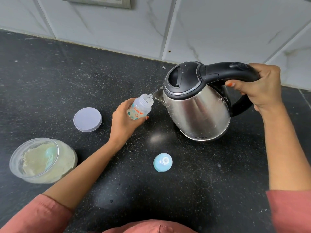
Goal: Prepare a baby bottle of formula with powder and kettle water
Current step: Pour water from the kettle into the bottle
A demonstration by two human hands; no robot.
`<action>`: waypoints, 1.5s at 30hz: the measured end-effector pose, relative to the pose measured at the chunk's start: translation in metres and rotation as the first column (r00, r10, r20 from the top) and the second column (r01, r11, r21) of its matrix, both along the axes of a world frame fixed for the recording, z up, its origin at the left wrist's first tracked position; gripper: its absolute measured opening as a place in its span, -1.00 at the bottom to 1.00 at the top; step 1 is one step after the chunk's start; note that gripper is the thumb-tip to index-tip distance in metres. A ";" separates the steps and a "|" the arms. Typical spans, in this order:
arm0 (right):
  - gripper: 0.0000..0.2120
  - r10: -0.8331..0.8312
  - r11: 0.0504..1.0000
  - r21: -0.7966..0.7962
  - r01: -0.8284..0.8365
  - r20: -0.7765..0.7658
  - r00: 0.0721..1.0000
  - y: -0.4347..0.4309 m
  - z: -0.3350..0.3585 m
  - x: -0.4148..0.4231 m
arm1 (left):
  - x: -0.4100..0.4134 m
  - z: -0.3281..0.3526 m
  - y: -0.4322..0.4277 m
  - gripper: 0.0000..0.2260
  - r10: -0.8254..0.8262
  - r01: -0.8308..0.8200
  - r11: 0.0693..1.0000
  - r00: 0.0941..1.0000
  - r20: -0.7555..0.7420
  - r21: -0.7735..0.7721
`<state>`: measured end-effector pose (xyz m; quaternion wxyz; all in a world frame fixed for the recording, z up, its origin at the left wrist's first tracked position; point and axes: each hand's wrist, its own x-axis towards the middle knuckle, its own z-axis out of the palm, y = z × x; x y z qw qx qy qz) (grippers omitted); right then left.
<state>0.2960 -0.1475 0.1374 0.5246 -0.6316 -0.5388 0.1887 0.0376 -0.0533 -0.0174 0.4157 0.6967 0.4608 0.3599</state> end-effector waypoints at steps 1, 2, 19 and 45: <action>-0.42 -0.010 1.000 0.001 0.010 0.008 1.000 0.000 -0.001 0.001 | 0.000 0.000 0.000 -0.49 -0.001 0.001 1.000 1.000 0.005 0.001; -0.47 -0.021 1.000 -0.005 0.021 0.013 1.000 0.000 -0.001 0.002 | 0.000 0.000 0.000 -0.49 -0.002 0.002 1.000 1.000 0.008 0.001; -0.33 -0.030 1.000 0.004 0.029 0.100 0.995 0.001 -0.005 0.008 | 0.005 -0.002 -0.001 -0.51 -0.001 0.002 1.000 0.999 0.050 -0.027; -0.67 0.014 0.999 -0.036 -0.012 0.067 0.998 0.002 0.004 -0.001 | 0.004 -0.002 -0.001 -0.48 0.024 -0.020 0.997 0.998 0.058 -0.070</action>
